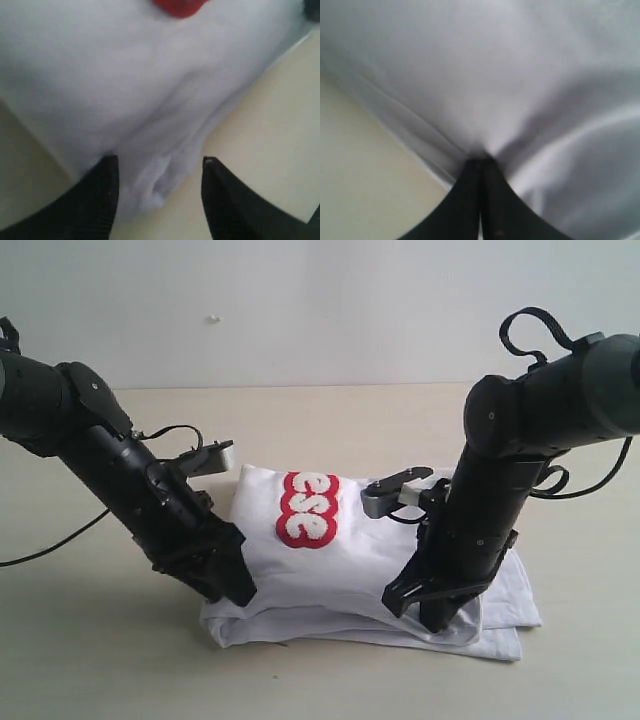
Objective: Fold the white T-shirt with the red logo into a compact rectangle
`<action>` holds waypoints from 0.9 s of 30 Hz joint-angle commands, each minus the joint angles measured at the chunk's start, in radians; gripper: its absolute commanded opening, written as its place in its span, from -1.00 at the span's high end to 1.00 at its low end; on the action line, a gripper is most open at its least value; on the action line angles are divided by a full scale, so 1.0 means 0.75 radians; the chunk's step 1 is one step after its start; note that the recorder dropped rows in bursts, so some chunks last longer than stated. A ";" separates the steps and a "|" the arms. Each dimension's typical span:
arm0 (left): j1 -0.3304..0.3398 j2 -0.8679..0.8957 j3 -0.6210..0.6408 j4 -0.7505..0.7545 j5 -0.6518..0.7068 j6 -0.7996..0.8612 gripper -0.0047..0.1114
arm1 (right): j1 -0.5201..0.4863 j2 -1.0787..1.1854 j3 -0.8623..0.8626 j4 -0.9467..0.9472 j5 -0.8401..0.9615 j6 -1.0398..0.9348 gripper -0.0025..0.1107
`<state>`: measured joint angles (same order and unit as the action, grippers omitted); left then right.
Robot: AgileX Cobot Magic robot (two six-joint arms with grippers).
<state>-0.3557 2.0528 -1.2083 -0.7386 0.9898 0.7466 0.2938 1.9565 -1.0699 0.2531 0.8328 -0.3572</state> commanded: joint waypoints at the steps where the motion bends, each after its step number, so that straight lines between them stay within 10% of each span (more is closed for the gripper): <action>1: -0.007 -0.002 0.048 0.088 -0.053 -0.040 0.05 | -0.003 0.016 0.007 -0.187 -0.026 0.131 0.96; 21: 0.075 -0.084 0.122 0.058 -0.190 -0.046 0.07 | -0.003 -0.257 0.007 -0.199 -0.207 0.204 0.96; 27: 0.076 -0.212 0.122 -0.075 -0.160 -0.025 0.33 | -0.003 -0.204 0.007 -0.563 -0.222 0.552 0.96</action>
<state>-0.2994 1.9350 -1.1195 -0.7212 0.8540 0.7207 0.2938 1.7861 -1.0648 -0.0147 0.6774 -0.0926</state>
